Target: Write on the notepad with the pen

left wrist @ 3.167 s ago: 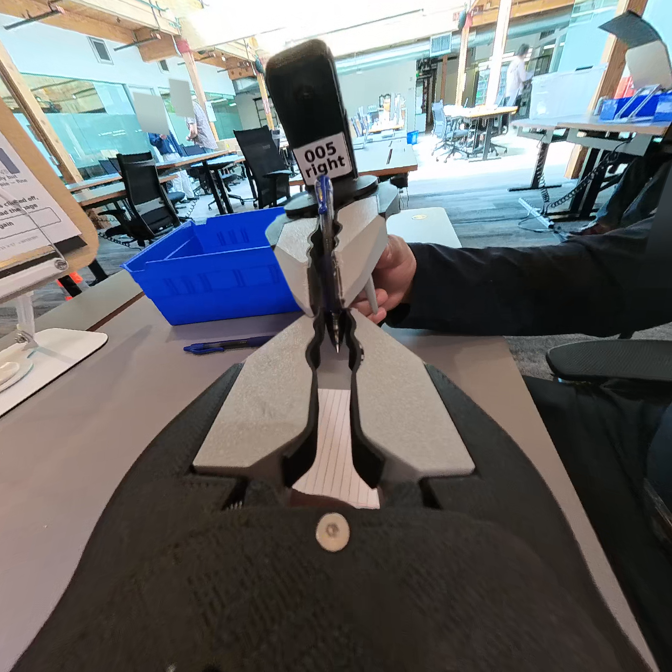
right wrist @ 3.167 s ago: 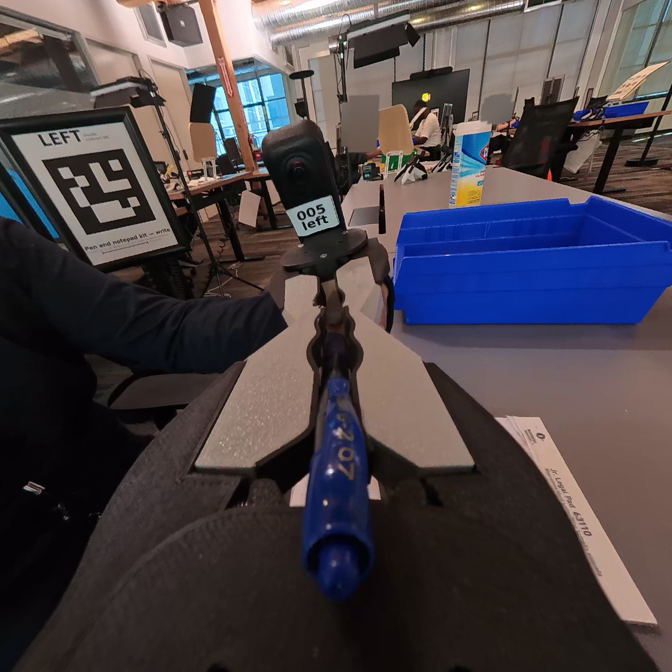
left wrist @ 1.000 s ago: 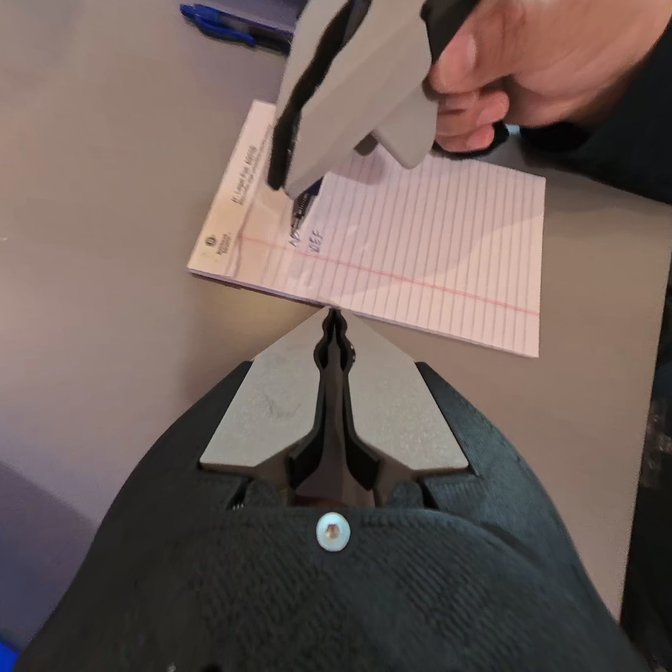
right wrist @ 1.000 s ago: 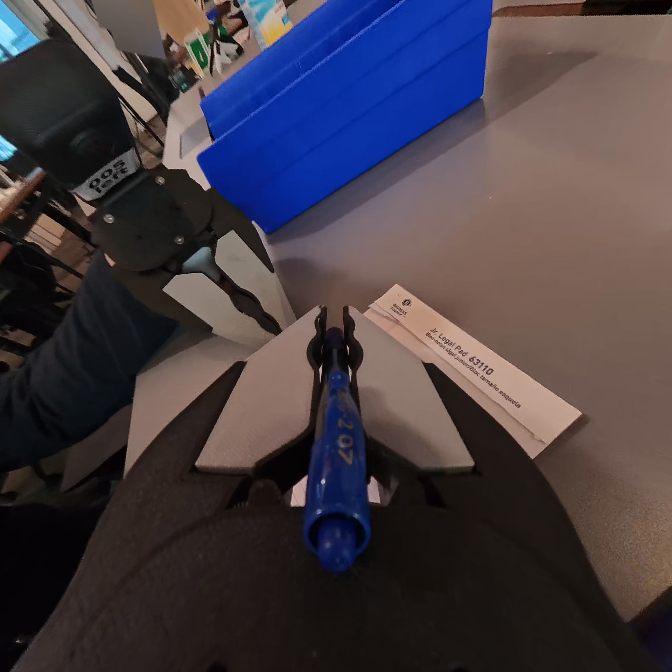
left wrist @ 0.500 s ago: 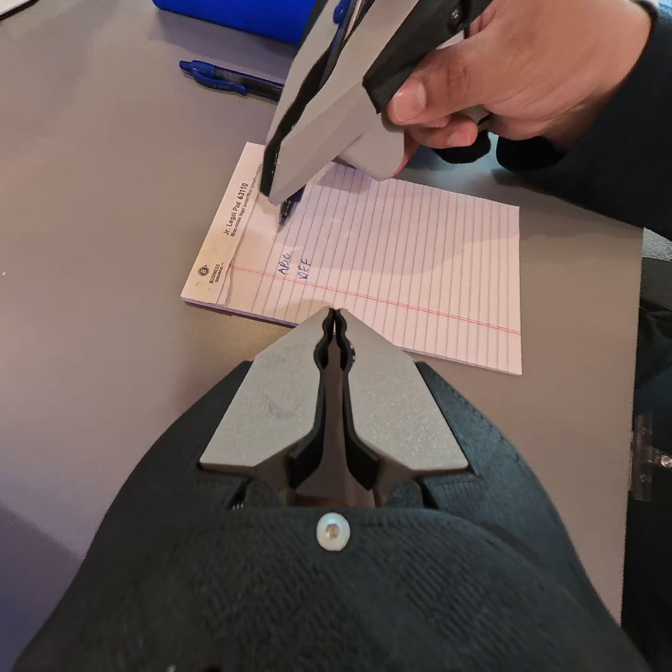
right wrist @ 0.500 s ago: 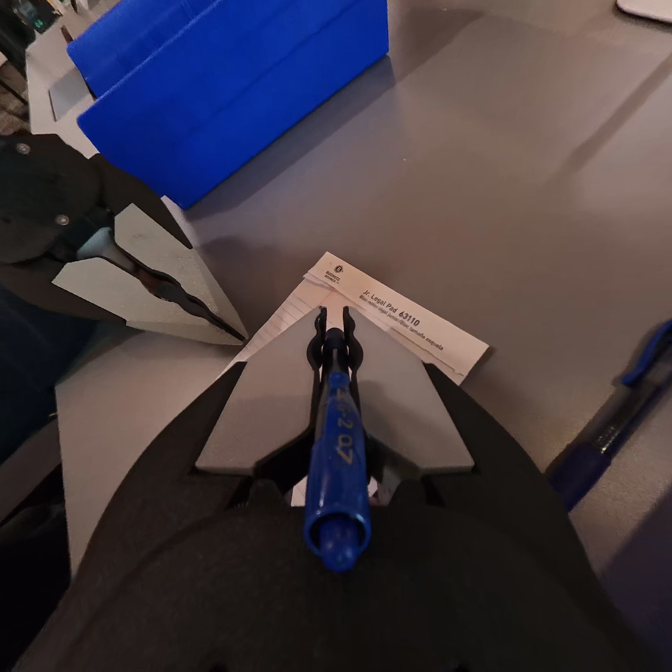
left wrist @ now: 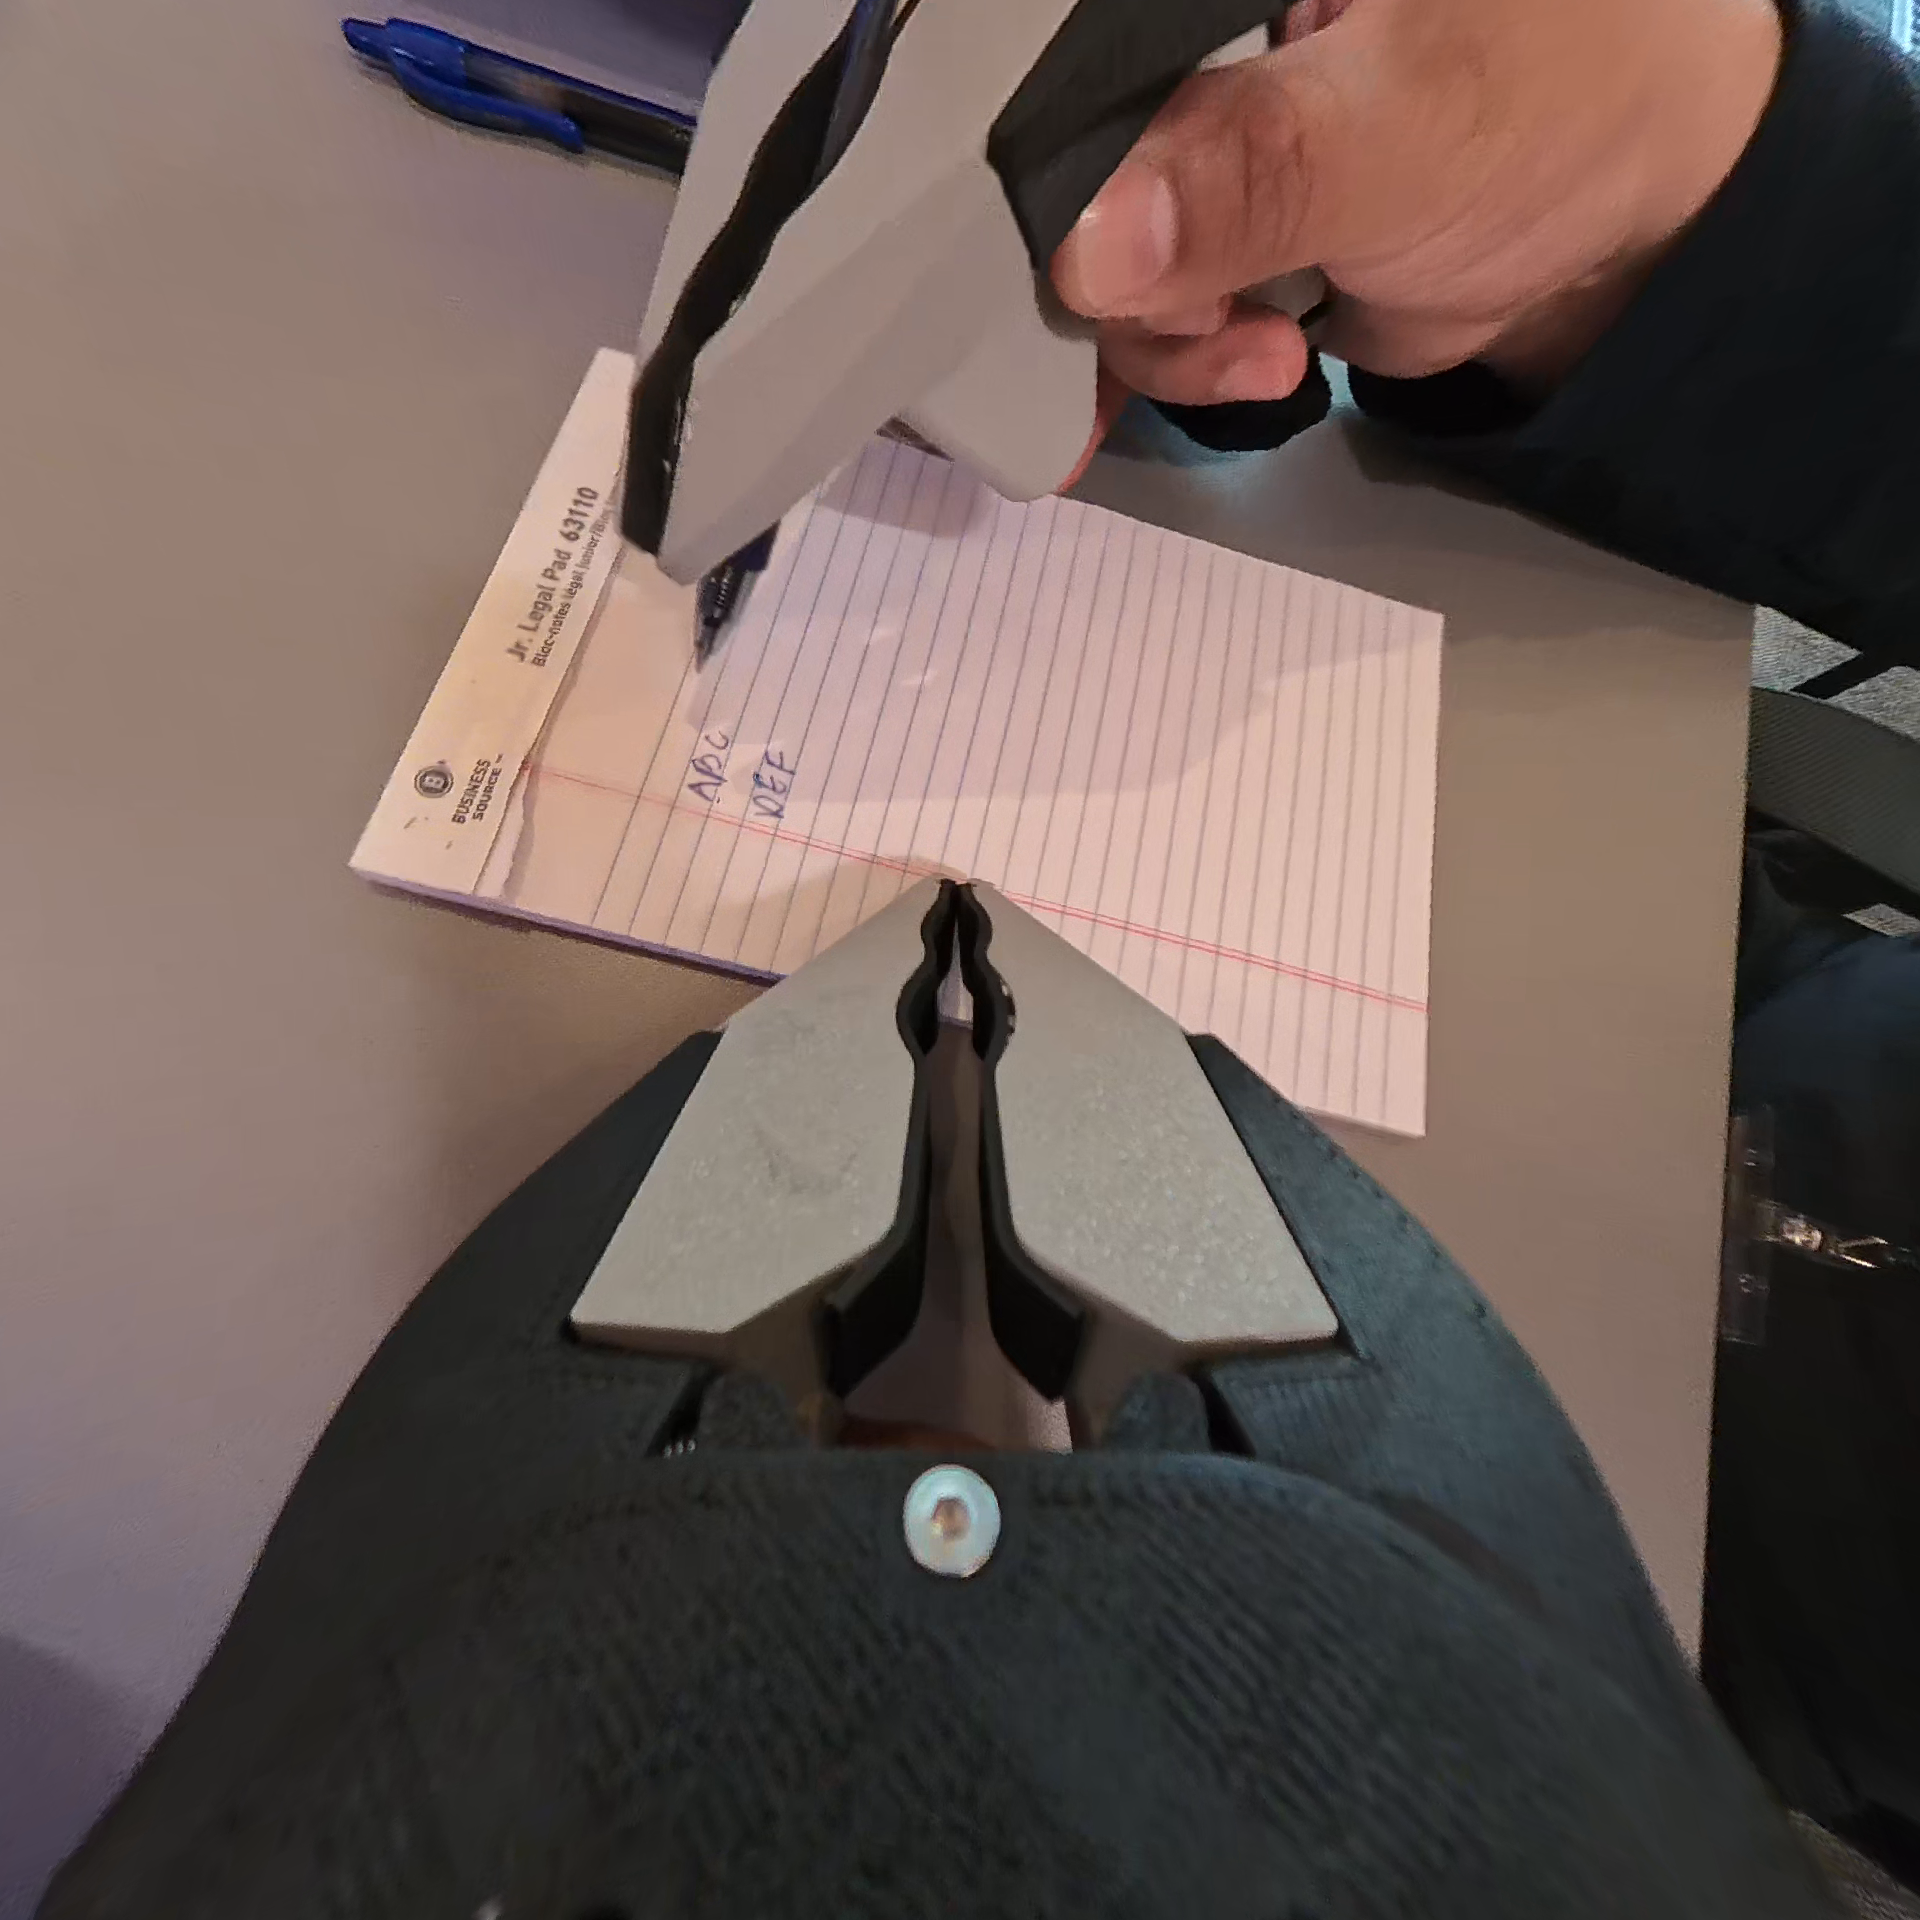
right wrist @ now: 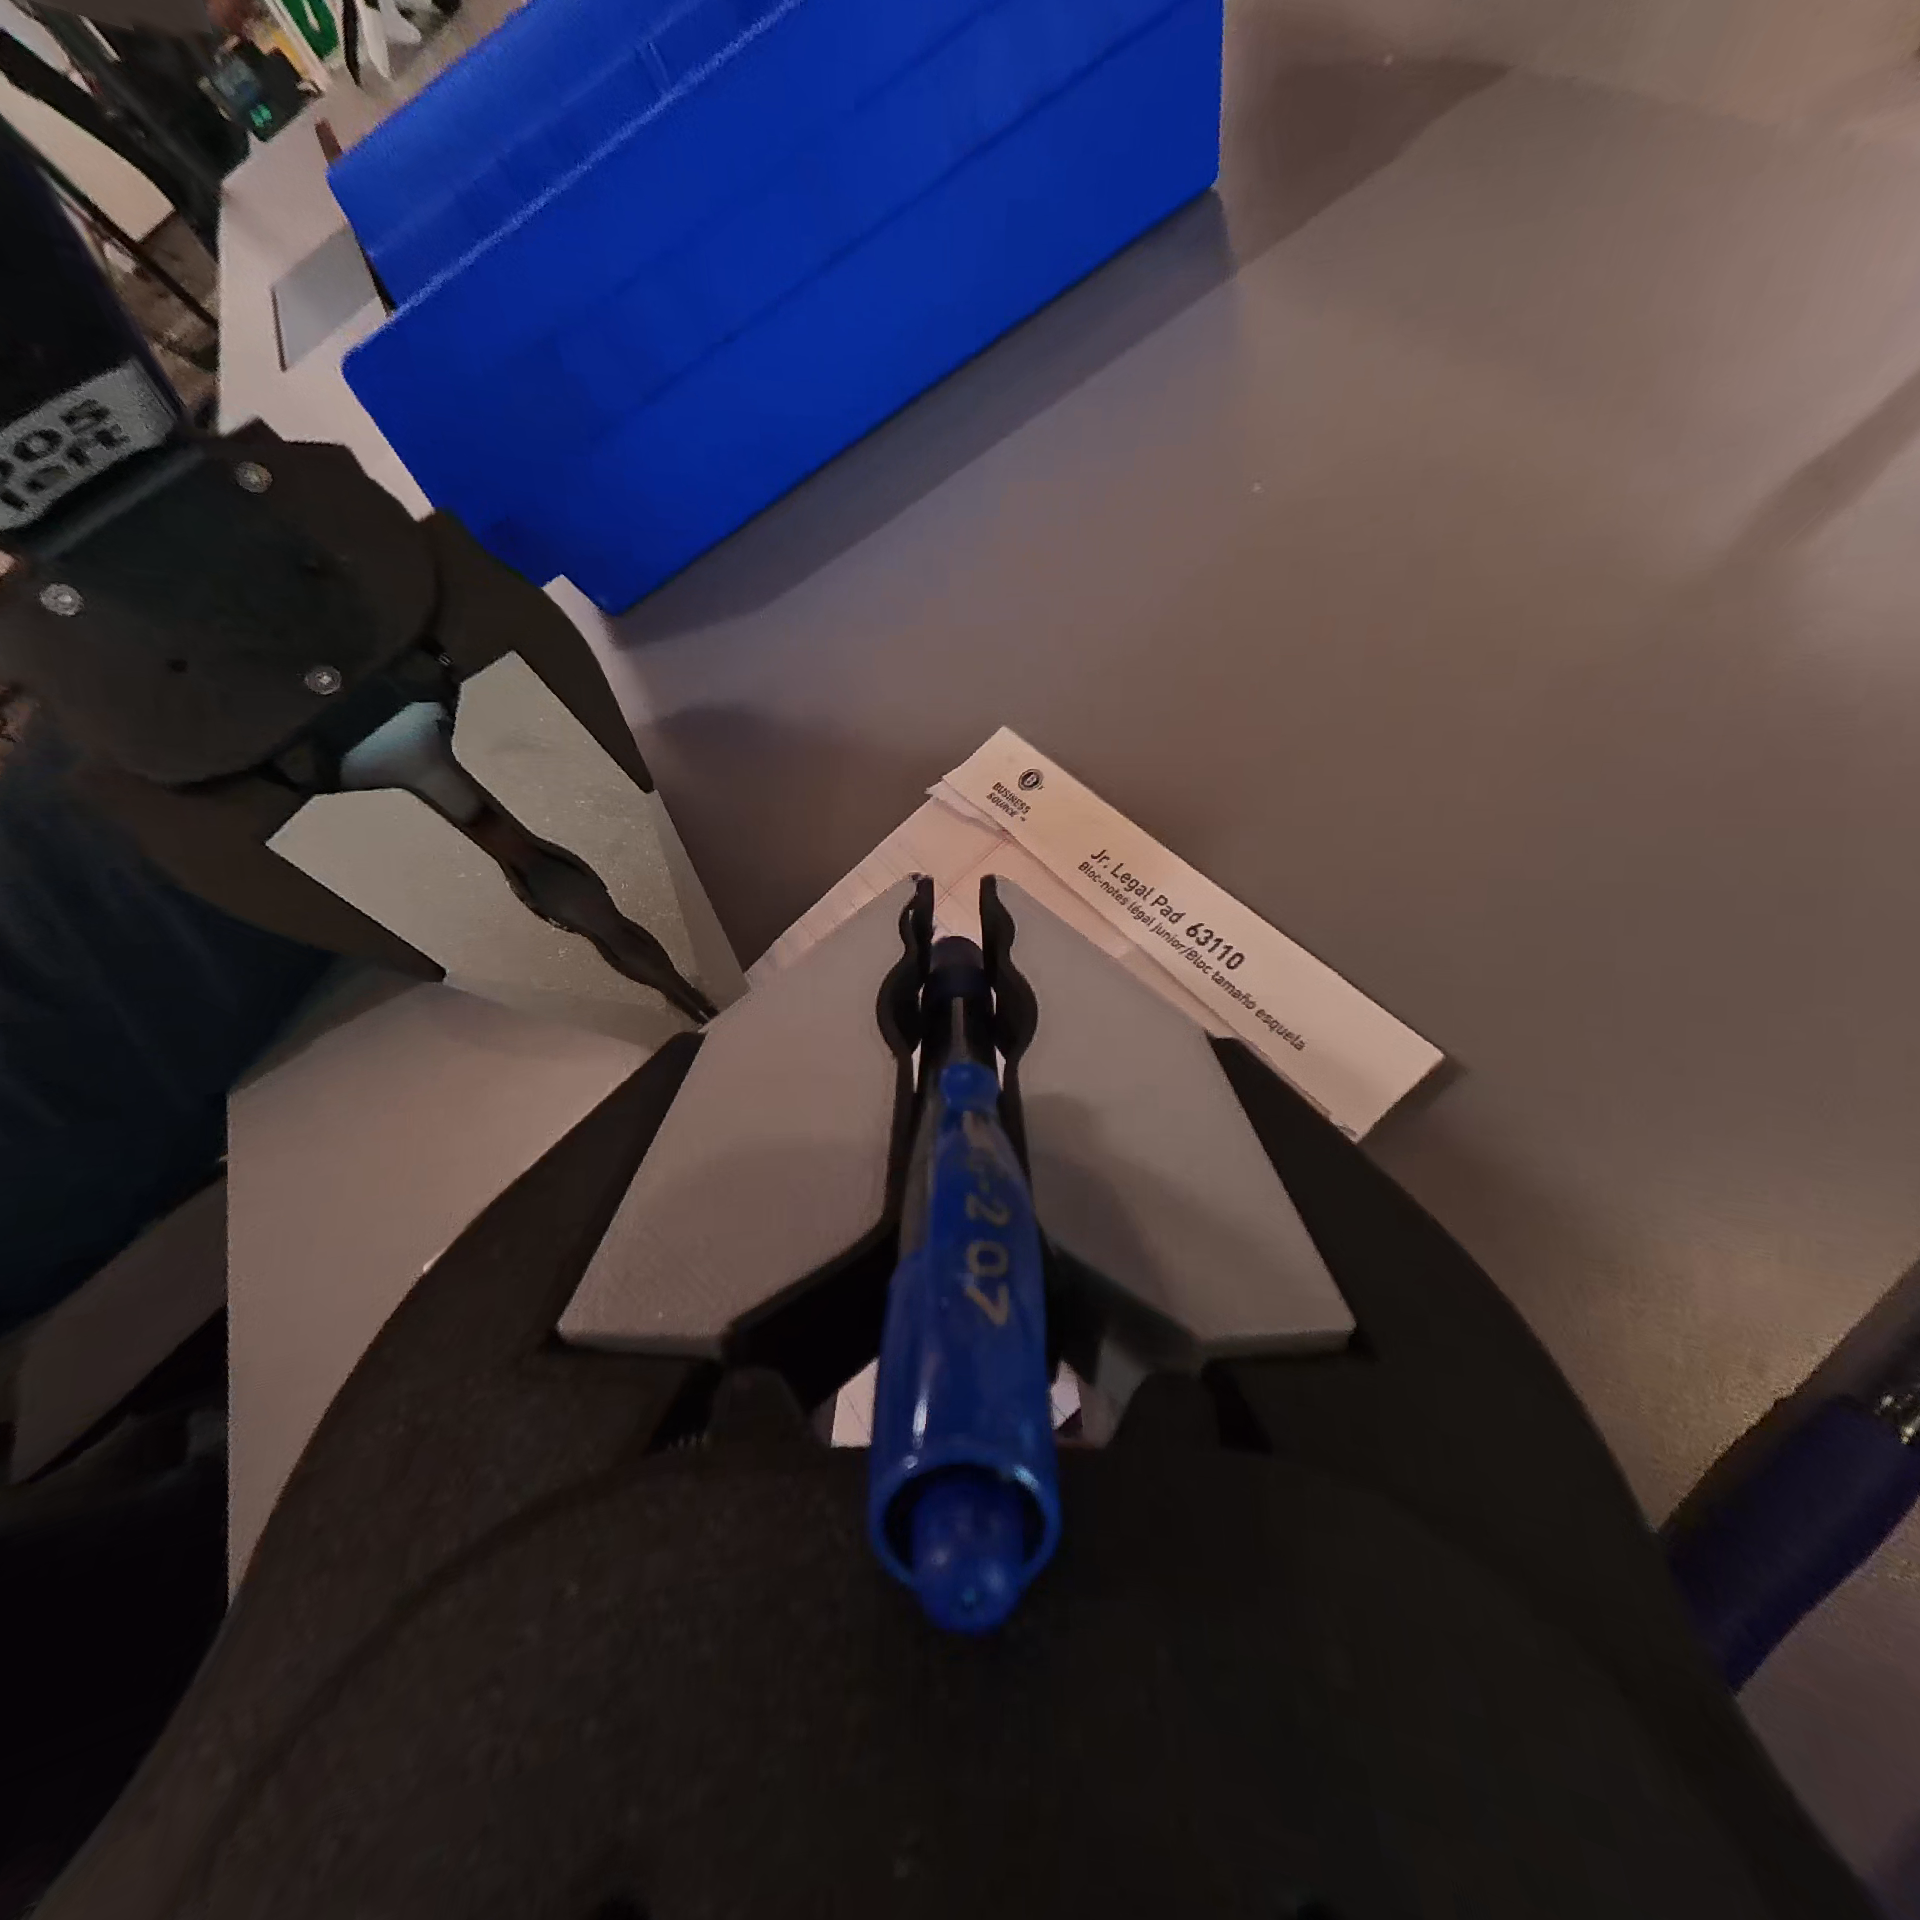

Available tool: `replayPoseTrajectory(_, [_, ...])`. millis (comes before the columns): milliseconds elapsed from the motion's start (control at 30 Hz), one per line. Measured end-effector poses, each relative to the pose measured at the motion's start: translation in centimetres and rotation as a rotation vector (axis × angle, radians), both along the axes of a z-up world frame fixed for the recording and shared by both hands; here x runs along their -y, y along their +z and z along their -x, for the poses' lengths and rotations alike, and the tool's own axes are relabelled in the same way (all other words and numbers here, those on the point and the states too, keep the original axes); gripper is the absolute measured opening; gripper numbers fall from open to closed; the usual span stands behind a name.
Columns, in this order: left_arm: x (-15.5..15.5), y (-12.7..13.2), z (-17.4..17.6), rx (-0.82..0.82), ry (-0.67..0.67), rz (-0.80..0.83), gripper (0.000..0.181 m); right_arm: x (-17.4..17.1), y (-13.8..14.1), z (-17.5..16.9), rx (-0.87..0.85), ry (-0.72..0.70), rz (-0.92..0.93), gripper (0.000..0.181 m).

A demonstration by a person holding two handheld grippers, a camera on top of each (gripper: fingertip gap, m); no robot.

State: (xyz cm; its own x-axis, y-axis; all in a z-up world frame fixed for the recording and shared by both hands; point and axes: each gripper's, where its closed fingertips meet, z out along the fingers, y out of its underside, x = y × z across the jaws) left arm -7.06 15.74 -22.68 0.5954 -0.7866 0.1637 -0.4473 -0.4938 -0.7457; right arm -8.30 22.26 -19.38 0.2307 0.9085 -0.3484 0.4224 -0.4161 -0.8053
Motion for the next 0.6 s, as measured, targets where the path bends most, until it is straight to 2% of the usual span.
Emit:
replayPoseTrajectory(233, [-0.5, 0.2, 0.1, -0.015, 0.013, -0.037, 0.000, -0.5, -0.1, 0.0, 0.020, 0.007, -0.053, 0.006])
replayPoseTrajectory(333, [0.1, 1.1, -0.4, 0.073, -0.020, -0.014, 0.000, -0.3, 0.3, 0.0, 0.025, 0.019, -0.097, 0.006])
replayPoseTrajectory(433, [0.5, 0.1, -0.6, 0.035, -0.042, 0.029, 0.000, 0.6, 1.0, 0.4, -0.010, 0.044, -0.085, 0.006])
replayPoseTrajectory(600, [0.6, 0.0, -0.8, 0.008, -0.053, 0.009, 0.000, 1.0, 1.1, 0.7, -0.052, 0.049, 0.004, 0.006])
